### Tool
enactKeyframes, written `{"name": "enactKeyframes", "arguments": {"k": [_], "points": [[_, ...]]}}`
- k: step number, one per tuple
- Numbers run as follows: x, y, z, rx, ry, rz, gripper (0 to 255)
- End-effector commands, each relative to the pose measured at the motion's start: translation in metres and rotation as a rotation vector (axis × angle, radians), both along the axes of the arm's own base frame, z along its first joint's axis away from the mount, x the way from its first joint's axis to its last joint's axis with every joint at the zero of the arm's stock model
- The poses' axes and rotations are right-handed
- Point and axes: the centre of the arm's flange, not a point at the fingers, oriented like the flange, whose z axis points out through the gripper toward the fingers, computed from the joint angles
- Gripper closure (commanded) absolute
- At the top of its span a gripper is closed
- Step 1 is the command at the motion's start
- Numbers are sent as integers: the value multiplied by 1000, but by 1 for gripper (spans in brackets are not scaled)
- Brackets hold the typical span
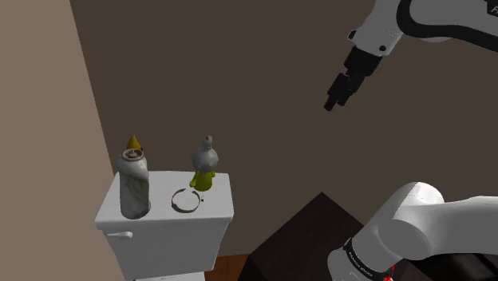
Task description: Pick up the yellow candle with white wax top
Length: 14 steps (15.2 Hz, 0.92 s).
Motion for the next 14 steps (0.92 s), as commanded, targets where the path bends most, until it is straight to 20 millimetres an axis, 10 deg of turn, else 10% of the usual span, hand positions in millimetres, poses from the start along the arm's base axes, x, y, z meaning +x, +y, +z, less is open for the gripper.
{"name": "enactKeyframes", "arguments": {"k": [1, 14], "points": [[0, 0, 0, 0, 0, 0, 0], [129, 38, -100, 44, -25, 204, 0]]}}
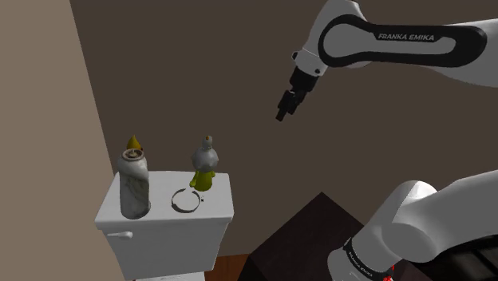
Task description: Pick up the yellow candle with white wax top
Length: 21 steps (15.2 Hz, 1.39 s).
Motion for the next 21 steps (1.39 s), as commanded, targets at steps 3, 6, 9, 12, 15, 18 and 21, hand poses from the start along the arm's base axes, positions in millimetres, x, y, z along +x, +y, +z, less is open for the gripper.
{"name": "enactKeyframes", "arguments": {"k": [3, 6, 9, 12, 15, 18, 21], "points": [[37, 17, -30, 14, -9, 63, 0], [65, 32, -52, 24, -15, 111, 0], [93, 48, -73, 34, -20, 158, 0], [120, 66, -95, 44, -26, 205, 0], [146, 85, -116, 54, -32, 252, 0], [171, 106, -137, 64, -38, 299, 0], [196, 128, -157, 74, -43, 346, 0]]}}
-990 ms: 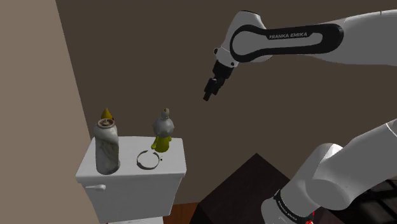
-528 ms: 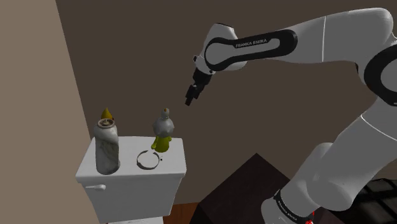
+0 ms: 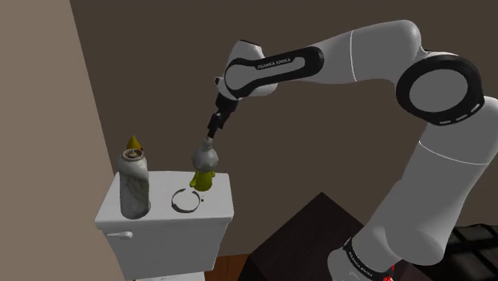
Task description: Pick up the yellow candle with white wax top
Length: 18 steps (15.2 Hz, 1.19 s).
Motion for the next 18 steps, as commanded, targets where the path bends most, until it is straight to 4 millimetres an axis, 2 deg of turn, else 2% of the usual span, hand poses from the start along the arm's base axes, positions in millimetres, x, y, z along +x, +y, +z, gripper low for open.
{"name": "enactKeyframes", "arguments": {"k": [1, 2, 9, 11, 12, 18], "points": [[16, 14, -16, 7, -5, 32, 0], [17, 14, -16, 7, -5, 33, 0], [17, 14, -56, 7, -5, 33, 0], [17, 14, -56, 7, -5, 33, 0], [17, 14, -56, 7, -5, 33, 255], [17, 15, -57, 7, -5, 33, 255]]}}
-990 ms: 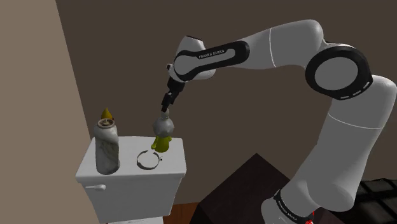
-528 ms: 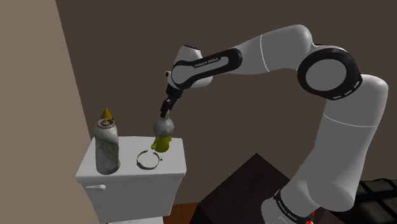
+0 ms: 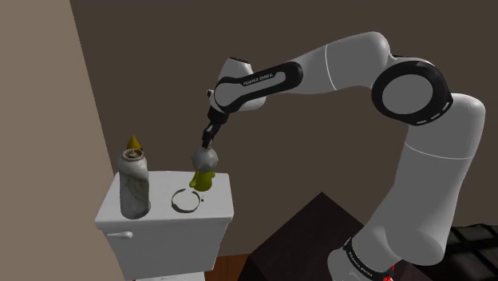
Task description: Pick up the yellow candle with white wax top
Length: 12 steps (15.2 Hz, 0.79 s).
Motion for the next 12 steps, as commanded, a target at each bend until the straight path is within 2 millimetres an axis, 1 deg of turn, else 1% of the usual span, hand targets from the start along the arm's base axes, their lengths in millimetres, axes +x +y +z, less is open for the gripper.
{"name": "enactKeyframes", "arguments": {"k": [1, 3, 12], "points": [[0, 0, -1, 0, 1, 0, 255], [-1, -1, 0, 0, 1, 0, 255], [-1, -1, 47, 0, 1, 0, 255]]}}
